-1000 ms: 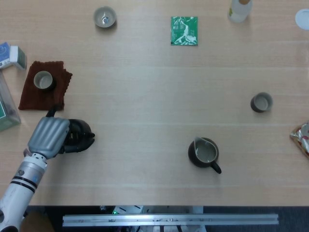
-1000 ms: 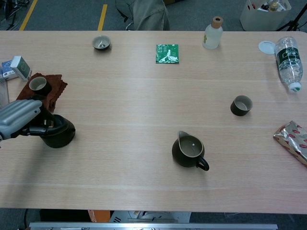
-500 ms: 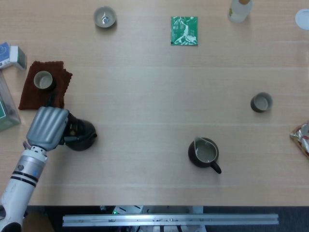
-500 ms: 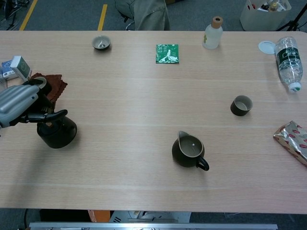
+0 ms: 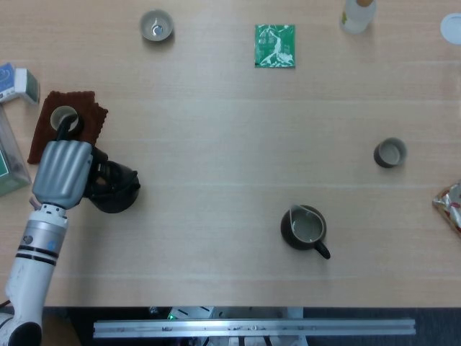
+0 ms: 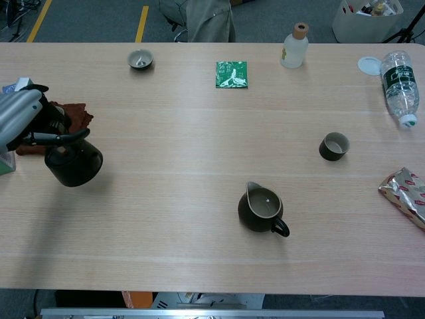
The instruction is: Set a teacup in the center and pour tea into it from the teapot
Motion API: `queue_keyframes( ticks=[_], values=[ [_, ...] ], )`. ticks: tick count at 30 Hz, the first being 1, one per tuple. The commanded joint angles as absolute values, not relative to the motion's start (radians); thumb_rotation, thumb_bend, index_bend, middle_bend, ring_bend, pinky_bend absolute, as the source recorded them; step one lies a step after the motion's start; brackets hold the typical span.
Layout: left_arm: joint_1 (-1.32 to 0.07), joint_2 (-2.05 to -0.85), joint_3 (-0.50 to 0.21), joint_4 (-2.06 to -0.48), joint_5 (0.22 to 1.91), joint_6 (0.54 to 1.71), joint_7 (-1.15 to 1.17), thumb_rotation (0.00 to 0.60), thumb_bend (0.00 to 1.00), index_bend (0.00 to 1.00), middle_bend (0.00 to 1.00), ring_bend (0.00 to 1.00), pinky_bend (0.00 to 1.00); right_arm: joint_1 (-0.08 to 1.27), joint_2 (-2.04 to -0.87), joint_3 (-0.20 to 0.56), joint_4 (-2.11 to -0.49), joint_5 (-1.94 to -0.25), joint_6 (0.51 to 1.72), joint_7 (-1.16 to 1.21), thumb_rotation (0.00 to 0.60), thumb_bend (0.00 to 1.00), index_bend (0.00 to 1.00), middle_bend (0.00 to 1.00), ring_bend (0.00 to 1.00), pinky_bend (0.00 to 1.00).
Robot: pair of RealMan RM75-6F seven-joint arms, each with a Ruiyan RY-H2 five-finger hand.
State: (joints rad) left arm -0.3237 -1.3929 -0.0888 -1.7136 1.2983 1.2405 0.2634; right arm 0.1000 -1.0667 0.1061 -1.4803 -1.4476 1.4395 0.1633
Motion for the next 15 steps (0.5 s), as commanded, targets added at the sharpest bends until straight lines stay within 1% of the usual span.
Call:
queue_keyframes(
  ticks=[1, 5, 8, 15],
  values=[
    [-0.32, -1.403, -0.097, -1.711, 1.292, 1.257, 0.264, 0.293, 0.17, 1.0, 1.0, 0.9, 0.11, 0.101, -1.066, 0.105, -1.481, -1.451, 1.44, 0.163, 0.6, 0.11, 0.32, 0.31, 0.17, 0.25],
    [-0.316, -1.413, -0.106, -1.709, 1.294, 1.279, 0.259, 0.324, 0.23, 1.0, 1.0, 0.9, 0.12, 0.102, -1.066, 0.103, -1.482, -1.455, 1.439, 0.162, 0.6, 0.11, 0.32, 0.31, 0.17, 0.25],
    [-0.314, -1.42, -0.111, -1.707, 1.299, 1.296, 0.257, 0.334, 0.25, 1.0, 1.0, 0.9, 0.13, 0.104, -1.067, 0.1, -1.483, -1.459, 1.435, 0.159, 0.6, 0.11, 0.32, 0.31, 0.17, 0.25],
    [-0.311, -1.426, -0.117, -1.702, 1.309, 1.316, 0.246, 0.357, 0.33, 1.0, 1.0, 0.9, 0.14, 0.119, -1.063, 0.089, -1.487, -1.486, 1.42, 0.145, 0.6, 0.11, 0.32, 0.31, 0.17, 0.25]
  ],
)
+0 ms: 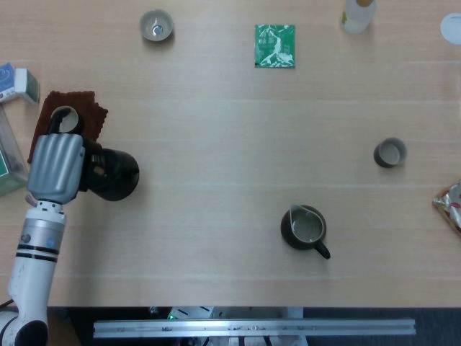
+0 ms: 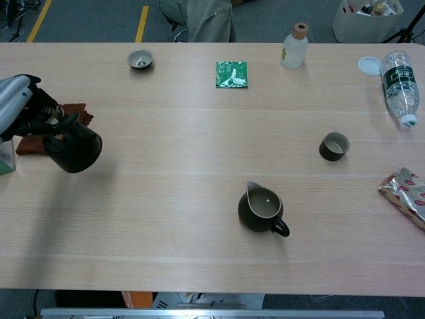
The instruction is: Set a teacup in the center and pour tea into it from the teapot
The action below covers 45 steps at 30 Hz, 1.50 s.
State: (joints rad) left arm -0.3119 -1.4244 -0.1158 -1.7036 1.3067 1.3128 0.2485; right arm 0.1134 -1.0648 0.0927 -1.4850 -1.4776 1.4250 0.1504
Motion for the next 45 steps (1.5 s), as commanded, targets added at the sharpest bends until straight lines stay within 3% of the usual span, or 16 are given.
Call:
queue_keyframes(
  ticks=[1, 7, 11, 15, 31, 45],
  values=[
    [-0.31, -1.427, -0.117, -1.701, 1.315, 1.321, 0.24, 0.368, 0.33, 0.99, 1.0, 0.9, 0.14, 0.123, -1.061, 0.086, -1.488, -1.493, 1.416, 0.141, 0.6, 0.11, 0.32, 0.31, 0.17, 0.25],
    [-0.307, -1.427, -0.111, -1.697, 1.336, 1.334, 0.232, 0.403, 0.38, 0.98, 1.0, 0.89, 0.14, 0.148, -1.051, 0.078, -1.501, -1.529, 1.398, 0.118, 0.6, 0.11, 0.32, 0.31, 0.17, 0.25],
    [-0.307, -1.423, -0.106, -1.696, 1.352, 1.338, 0.229, 0.497, 0.38, 0.96, 1.0, 0.87, 0.14, 0.168, -1.049, 0.073, -1.512, -1.557, 1.387, 0.104, 0.6, 0.11, 0.32, 0.31, 0.17, 0.25],
    [-0.306, -1.42, -0.102, -1.696, 1.36, 1.34, 0.228, 0.533, 0.38, 0.94, 1.0, 0.86, 0.14, 0.187, -1.05, 0.069, -1.52, -1.571, 1.366, 0.086, 0.6, 0.11, 0.32, 0.31, 0.17, 0.25],
    [-0.304, -1.41, -0.104, -1.698, 1.379, 1.352, 0.21, 0.541, 0.38, 0.92, 1.0, 0.85, 0.14, 0.284, -1.022, 0.033, -1.553, -1.611, 1.214, -0.032, 0.6, 0.11, 0.32, 0.31, 0.17, 0.25],
    [-0.295, -1.377, -0.099, -1.729, 1.401, 1.367, 0.201, 0.557, 0.38, 0.91, 1.0, 0.85, 0.14, 0.394, -1.129, 0.025, -1.485, -1.594, 1.052, -0.113, 0.6, 0.1, 0.32, 0.31, 0.17, 0.28]
  ],
)
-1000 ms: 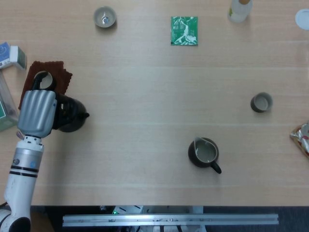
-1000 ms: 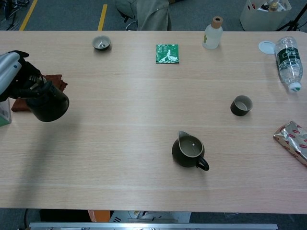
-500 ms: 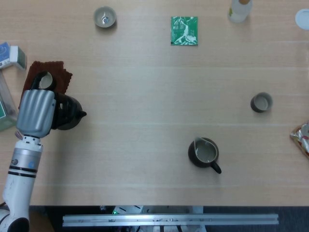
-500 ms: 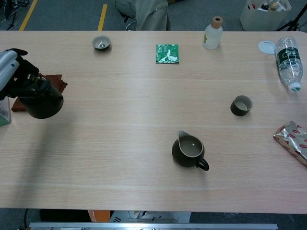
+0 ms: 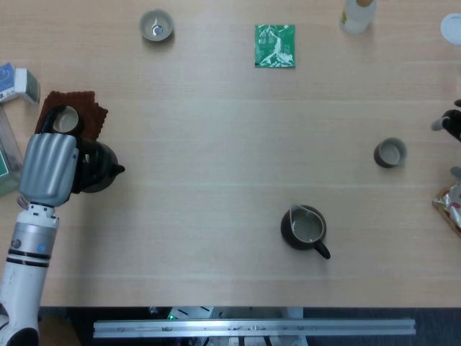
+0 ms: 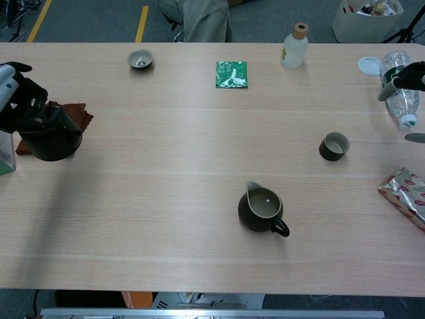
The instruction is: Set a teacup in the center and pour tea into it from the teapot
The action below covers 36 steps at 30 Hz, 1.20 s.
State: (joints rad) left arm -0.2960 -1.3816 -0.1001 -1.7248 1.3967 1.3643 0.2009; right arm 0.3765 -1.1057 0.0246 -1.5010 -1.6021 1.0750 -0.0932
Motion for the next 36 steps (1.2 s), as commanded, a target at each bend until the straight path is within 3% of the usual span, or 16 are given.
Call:
queue_keyframes(
  ticks=[1, 19, 36],
  values=[
    [-0.294, -1.374, -0.098, -1.733, 1.403, 1.368, 0.2, 0.555, 0.38, 0.91, 1.0, 0.85, 0.14, 0.401, -1.139, 0.026, -1.478, -1.589, 1.043, -0.118, 0.6, 0.1, 0.32, 0.31, 0.17, 0.28],
    [-0.28, -1.348, -0.086, -1.758, 1.411, 1.372, 0.19, 0.56, 0.38, 0.91, 1.0, 0.85, 0.14, 0.499, -1.331, 0.034, -1.33, -1.455, 0.874, -0.274, 0.6, 0.1, 0.32, 0.31, 0.17, 0.29],
    [-0.274, -1.347, -0.084, -1.744, 1.408, 1.368, 0.17, 0.559, 0.38, 0.91, 1.0, 0.85, 0.14, 0.552, -1.438, 0.029, -1.24, -1.393, 0.823, -0.362, 0.6, 0.1, 0.32, 0.31, 0.17, 0.29]
  ],
)
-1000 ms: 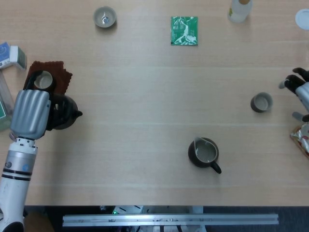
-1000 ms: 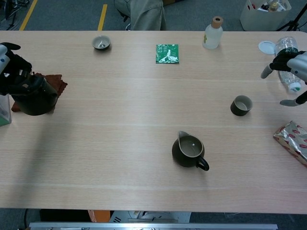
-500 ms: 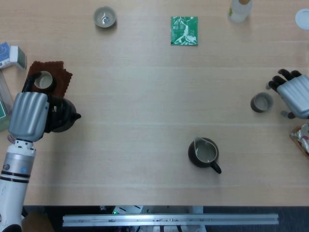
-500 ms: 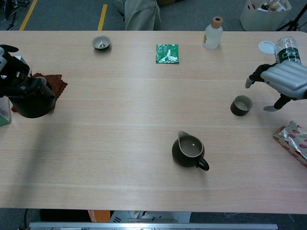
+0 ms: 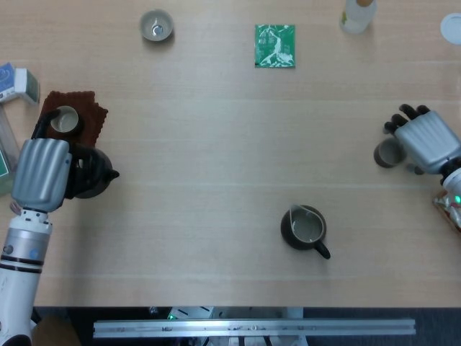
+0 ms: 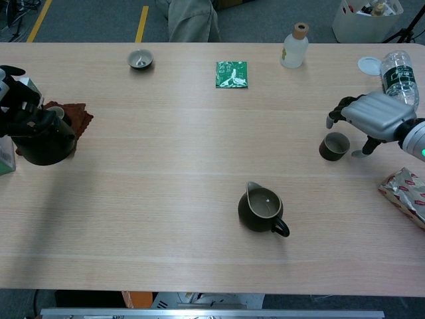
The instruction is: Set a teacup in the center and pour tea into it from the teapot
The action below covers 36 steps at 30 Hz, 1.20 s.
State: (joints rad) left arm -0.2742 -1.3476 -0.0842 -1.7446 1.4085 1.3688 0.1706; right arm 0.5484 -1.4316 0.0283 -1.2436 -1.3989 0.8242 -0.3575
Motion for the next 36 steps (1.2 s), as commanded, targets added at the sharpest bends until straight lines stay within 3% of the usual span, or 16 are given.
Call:
queue_keyframes(
  ticks=[1, 14, 26, 36],
  values=[
    [-0.273, -1.347, -0.084, -1.743, 1.407, 1.368, 0.168, 0.557, 0.38, 0.91, 1.0, 0.85, 0.14, 0.554, -1.442, 0.028, -1.237, -1.39, 0.822, -0.367, 0.6, 0.1, 0.32, 0.31, 0.17, 0.29],
    [-0.268, -1.346, -0.083, -1.733, 1.407, 1.368, 0.15, 0.56, 0.38, 0.91, 1.0, 0.85, 0.14, 0.573, -1.483, 0.023, -1.218, -1.355, 0.812, -0.412, 0.6, 0.11, 0.32, 0.31, 0.17, 0.29],
    [-0.263, -1.347, -0.083, -1.726, 1.406, 1.368, 0.132, 0.565, 0.38, 0.91, 1.0, 0.85, 0.14, 0.578, -1.488, 0.014, -1.226, -1.334, 0.819, -0.439, 0.6, 0.25, 0.41, 0.32, 0.17, 0.3],
    [-0.261, -1.347, -0.081, -1.718, 1.403, 1.361, 0.123, 0.565, 0.38, 0.91, 1.0, 0.85, 0.14, 0.582, -1.481, 0.013, -1.244, -1.317, 0.823, -0.445, 0.6, 0.26, 0.44, 0.32, 0.17, 0.3]
  ],
)
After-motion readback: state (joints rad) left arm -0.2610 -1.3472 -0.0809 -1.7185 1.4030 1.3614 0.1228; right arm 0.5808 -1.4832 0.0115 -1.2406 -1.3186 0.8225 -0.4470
